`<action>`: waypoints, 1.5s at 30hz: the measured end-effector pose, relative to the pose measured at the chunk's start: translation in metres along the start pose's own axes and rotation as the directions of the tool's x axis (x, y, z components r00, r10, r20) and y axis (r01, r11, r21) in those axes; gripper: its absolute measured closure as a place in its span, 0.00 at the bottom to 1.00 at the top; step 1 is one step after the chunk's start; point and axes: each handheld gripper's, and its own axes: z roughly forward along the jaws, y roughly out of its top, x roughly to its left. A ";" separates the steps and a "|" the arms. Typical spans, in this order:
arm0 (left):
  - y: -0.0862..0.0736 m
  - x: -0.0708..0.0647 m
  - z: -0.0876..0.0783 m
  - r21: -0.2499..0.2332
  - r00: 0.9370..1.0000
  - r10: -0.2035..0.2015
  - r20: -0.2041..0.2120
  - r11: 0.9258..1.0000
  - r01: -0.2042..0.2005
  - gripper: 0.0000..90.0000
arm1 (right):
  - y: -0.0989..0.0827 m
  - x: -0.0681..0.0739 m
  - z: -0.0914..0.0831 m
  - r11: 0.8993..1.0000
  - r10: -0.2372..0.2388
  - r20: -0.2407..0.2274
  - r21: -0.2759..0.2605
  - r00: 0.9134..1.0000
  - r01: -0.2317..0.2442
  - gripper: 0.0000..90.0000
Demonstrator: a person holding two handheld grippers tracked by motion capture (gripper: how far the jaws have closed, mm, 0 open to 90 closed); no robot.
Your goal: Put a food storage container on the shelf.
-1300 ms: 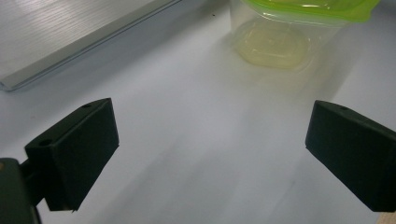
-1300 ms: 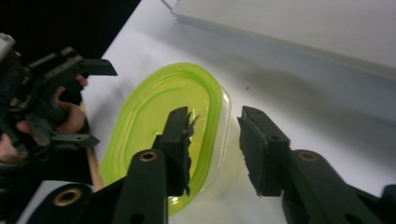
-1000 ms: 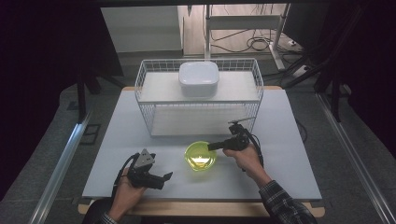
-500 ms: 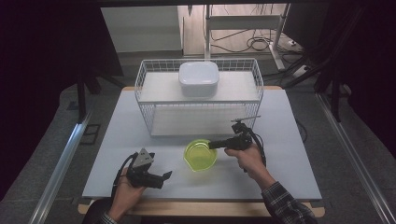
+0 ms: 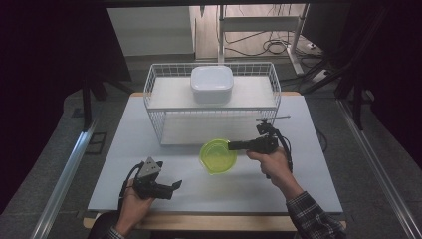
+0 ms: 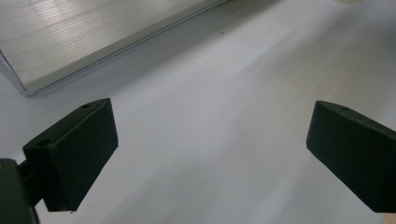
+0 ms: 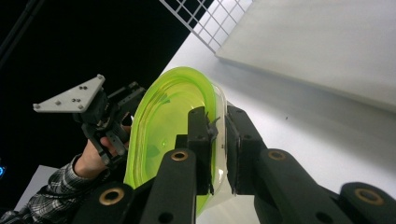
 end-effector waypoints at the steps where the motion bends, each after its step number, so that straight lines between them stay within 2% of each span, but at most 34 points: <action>1: 0.000 0.000 0.000 0.000 1.000 0.000 0.000 1.000 0.000 0.02 | 0.000 0.000 0.000 1.000 0.000 0.000 0.000 1.000 0.000 0.91; 13: 0.000 0.000 0.000 -0.001 1.000 -0.001 -0.001 1.000 0.001 0.02 | 0.023 0.019 -0.020 0.998 -0.022 0.008 -0.050 1.000 0.022 0.91; 23: 0.000 0.001 0.000 0.000 1.000 -0.002 0.002 1.000 0.002 0.02 | 0.045 0.032 -0.037 0.995 -0.016 0.013 -0.099 1.000 0.018 0.91; 32: 0.000 0.001 0.000 -0.004 1.000 -0.005 0.005 1.000 0.005 0.02 | 0.073 0.050 -0.055 0.987 -0.029 0.019 -0.158 0.999 0.031 0.91; 45: -0.001 0.002 0.000 -0.003 1.000 -0.012 0.006 1.000 0.012 0.02 | 0.111 0.073 -0.066 0.976 -0.033 0.025 -0.215 0.999 0.038 0.91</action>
